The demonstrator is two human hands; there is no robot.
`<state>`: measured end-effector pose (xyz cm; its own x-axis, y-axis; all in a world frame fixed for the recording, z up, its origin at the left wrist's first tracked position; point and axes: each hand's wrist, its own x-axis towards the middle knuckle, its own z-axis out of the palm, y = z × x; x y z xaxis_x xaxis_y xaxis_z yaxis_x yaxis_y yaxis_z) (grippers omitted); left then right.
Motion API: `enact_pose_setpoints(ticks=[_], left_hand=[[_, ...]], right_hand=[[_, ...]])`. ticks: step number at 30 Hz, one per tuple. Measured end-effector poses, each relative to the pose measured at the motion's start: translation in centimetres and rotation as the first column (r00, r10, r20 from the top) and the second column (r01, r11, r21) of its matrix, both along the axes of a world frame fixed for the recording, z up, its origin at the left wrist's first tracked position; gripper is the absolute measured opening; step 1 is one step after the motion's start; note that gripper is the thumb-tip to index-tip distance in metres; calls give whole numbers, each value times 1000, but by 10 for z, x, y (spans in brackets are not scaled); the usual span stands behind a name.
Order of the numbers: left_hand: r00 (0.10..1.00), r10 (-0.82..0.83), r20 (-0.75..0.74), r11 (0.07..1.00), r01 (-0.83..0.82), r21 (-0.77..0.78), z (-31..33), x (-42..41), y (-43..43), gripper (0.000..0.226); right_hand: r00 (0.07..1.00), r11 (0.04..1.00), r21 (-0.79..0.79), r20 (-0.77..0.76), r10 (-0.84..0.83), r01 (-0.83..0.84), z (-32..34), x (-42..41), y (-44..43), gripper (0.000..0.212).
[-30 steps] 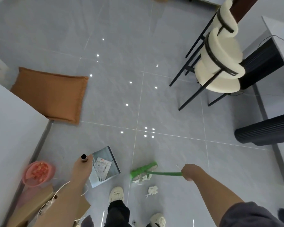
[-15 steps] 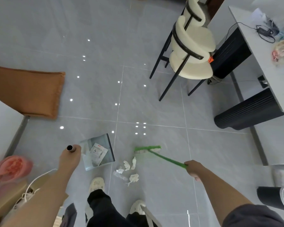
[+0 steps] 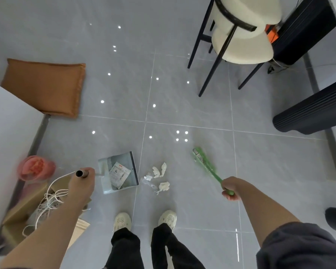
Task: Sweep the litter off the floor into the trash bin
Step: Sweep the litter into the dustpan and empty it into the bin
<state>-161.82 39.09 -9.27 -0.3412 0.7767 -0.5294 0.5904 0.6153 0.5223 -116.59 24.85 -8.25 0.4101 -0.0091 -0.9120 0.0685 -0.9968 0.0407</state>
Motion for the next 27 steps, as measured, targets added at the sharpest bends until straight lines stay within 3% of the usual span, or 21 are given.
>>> enact_pose_setpoints(ticks=[5,9,17,22,27], left_hand=[[993,-60,-97,997,55,-58,-10,-13,-7,35],[986,-144,-89,986,135,-99,-19,-32,-2,35],[934,-349,77,917,357,-178,-29,-66,-8,26],[942,-260,214,930,304,-206,-51,-115,-4,18],[951,-213,224,934,266,-241,-58,-151,-7,26]], right_hand=[[971,971,-52,40,234,-232,-12,-32,5,19],[976,974,-73,24,218,-216,-13,-83,8,21],[978,978,-38,-43,204,-206,-14,-198,-8,19],[943,954,30,-147,298,-297,-15,-280,-14,21],[954,983,62,-237,182,-172,-7,-337,-6,14]])
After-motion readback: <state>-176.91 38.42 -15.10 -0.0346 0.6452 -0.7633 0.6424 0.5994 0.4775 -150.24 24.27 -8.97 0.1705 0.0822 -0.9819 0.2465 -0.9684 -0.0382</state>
